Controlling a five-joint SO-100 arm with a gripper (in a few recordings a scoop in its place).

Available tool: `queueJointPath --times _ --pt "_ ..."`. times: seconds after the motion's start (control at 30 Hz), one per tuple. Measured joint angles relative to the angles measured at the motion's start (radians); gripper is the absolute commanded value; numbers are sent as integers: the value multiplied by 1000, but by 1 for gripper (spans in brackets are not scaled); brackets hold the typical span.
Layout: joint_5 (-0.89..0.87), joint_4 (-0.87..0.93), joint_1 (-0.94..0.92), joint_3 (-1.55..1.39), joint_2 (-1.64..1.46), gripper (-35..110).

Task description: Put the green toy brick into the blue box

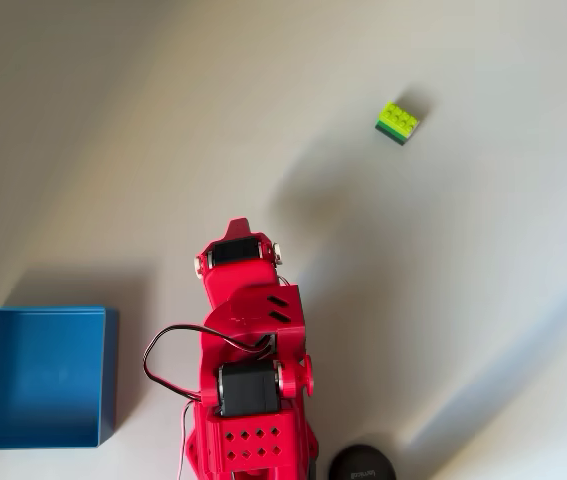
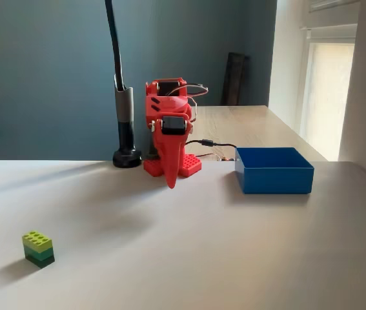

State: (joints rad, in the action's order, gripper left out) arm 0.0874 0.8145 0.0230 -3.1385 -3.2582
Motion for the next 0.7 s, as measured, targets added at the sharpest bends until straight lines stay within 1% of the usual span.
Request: queueJointPath --times 0.7 --pt "-14 0 -15 0 0 0"
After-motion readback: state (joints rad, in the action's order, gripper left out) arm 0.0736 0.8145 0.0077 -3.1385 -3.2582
